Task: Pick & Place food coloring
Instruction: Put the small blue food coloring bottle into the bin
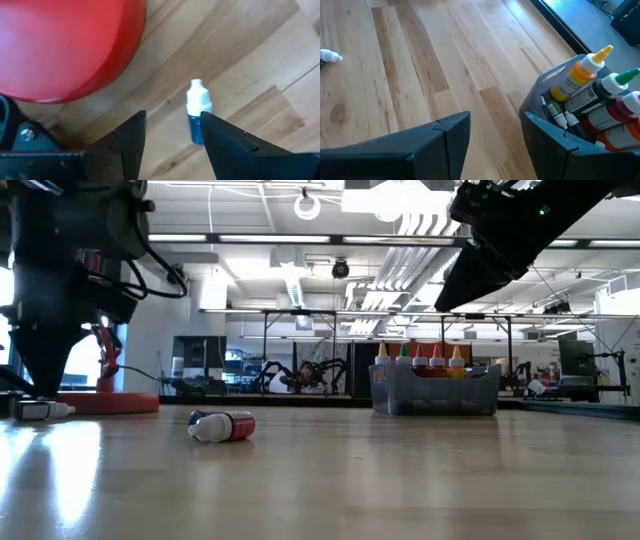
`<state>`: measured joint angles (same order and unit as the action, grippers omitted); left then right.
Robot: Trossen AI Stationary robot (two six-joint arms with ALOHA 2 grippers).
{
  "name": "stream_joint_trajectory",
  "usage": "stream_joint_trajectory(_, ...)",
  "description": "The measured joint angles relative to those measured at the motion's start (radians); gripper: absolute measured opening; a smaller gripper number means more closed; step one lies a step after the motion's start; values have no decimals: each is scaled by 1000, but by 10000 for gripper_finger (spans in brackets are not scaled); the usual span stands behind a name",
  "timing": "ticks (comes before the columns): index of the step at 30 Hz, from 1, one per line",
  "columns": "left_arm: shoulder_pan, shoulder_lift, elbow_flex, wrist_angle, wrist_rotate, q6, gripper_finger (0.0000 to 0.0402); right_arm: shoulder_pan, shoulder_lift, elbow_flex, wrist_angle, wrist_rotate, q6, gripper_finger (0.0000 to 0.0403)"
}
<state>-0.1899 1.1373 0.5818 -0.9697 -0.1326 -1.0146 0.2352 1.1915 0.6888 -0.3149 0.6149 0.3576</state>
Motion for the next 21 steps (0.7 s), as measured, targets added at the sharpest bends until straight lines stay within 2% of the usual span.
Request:
stream_joint_trajectory(4,7,-96,-48,29,3,-20,181,0,0,0,2,3,0,172)
stream_joint_trajectory(8,7,-122,-50,47,19,-36,181,0,0,0,4,8,0,172)
stream_joint_trajectory(14,7,-89,-68,210,87,-22,181,0,0,0,6,24,0,172)
stream_joint_trajectory(21,7,2,-84,210,105,-19,181,0,0,0,6,24,0,172)
